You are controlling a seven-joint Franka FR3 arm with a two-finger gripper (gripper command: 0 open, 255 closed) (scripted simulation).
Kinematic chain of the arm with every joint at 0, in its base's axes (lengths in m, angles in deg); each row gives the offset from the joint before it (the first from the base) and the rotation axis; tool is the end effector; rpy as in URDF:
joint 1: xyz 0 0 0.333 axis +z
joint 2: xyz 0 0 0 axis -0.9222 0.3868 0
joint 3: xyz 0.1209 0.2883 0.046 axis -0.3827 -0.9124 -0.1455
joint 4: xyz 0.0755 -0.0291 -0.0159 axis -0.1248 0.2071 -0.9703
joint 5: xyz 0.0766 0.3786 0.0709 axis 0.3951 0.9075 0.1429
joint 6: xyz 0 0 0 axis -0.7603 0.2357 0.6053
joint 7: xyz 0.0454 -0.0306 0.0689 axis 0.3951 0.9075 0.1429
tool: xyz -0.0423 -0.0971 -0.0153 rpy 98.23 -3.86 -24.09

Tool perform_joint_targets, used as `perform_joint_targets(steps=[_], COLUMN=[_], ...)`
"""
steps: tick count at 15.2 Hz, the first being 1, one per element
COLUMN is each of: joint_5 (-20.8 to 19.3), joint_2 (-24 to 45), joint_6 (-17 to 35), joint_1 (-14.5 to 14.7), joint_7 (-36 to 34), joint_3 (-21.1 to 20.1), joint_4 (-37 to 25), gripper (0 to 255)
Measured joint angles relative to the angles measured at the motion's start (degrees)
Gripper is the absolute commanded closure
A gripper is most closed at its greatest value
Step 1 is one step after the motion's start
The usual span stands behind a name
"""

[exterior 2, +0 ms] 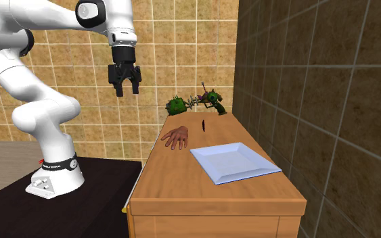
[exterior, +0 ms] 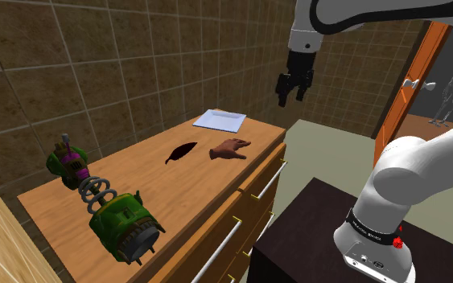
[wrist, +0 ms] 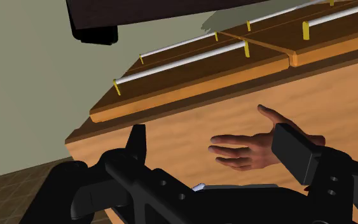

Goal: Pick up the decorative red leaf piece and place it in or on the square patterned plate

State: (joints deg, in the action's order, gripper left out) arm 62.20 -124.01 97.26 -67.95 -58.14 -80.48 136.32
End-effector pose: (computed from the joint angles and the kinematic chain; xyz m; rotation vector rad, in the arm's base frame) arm 0.3300 0.0058 0.5696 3.0894 -0.2428 0.0742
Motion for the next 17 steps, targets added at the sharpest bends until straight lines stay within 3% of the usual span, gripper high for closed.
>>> perform_joint_targets(steps=[4,12,17], joint_5=[1.4,5.4,4.6], joint_2=[-1.0,2.1,9.3], joint_6=[1.7,7.4,10.4], joint_1=[-0.1,-1.8,-5.9], joint_7=[-6.5,-32.6,-49.6], joint_3=[-4.1,-21.0,-32.4], joint_4=[1.9,2.0,-2.5], gripper=[0,0,0])
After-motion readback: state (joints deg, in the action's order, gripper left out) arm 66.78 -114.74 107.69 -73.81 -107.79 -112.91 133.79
